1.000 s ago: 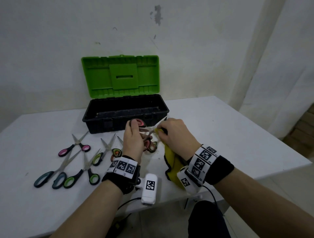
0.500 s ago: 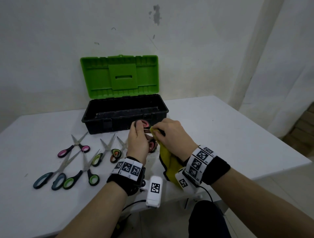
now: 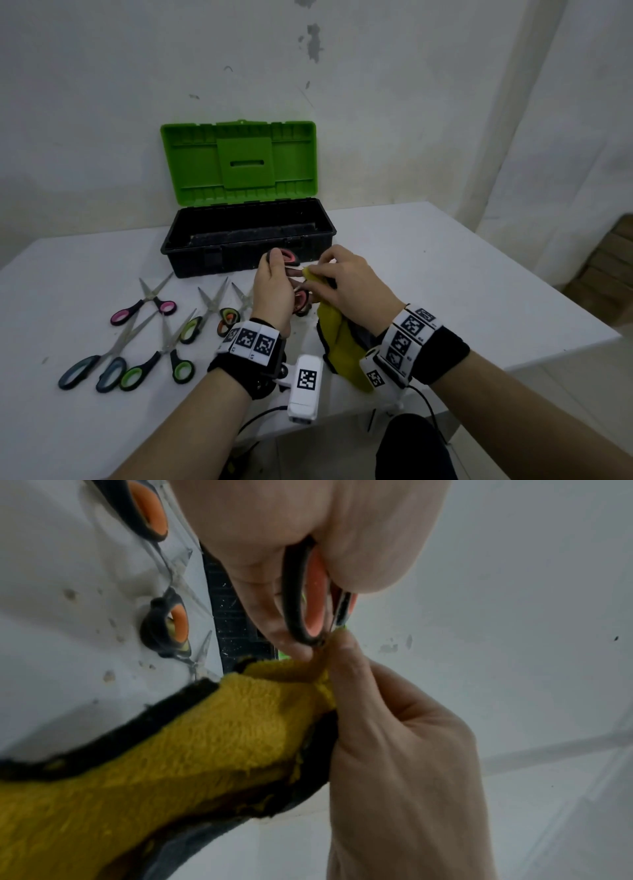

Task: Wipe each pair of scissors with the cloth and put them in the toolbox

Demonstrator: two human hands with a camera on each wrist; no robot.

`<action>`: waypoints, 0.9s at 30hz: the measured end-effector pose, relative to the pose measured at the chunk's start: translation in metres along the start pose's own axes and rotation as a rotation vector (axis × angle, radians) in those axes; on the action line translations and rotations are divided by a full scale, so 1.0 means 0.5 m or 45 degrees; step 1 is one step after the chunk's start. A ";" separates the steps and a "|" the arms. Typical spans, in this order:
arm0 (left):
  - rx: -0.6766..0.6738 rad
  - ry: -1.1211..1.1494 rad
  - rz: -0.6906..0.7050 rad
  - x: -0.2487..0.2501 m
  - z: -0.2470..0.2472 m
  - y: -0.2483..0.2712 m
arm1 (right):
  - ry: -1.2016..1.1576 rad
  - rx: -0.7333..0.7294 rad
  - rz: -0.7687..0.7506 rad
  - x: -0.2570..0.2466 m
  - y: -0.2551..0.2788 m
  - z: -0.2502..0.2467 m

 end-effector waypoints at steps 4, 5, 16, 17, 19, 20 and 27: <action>0.008 -0.008 -0.009 -0.004 -0.003 -0.004 | 0.020 -0.073 -0.009 -0.002 -0.001 -0.002; 0.009 -0.002 -0.004 -0.004 -0.004 -0.004 | 0.016 -0.047 -0.015 -0.002 -0.002 -0.004; -0.024 -0.029 -0.018 -0.013 -0.001 0.001 | 0.160 -0.083 -0.198 -0.029 -0.001 0.022; -0.036 -0.039 -0.034 -0.015 -0.002 0.002 | 0.141 -0.067 -0.216 -0.031 -0.003 0.019; -0.054 -0.041 -0.065 -0.016 0.000 0.007 | 0.124 -0.089 -0.272 -0.040 -0.003 0.020; -0.053 -0.034 -0.069 -0.015 0.000 0.008 | 0.119 -0.121 -0.298 -0.045 0.001 0.023; -0.017 0.003 -0.122 -0.022 0.001 0.010 | 0.174 -0.065 -0.270 -0.011 0.012 -0.006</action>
Point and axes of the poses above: each hand's wrist, its own y-axis away from the middle knuckle, its own z-axis out of the palm, x = y × z, the point moved 3 cm from there along -y, towards the middle knuckle, and after that the axes turned 14 degrees about -z, right-handed, at the moved point
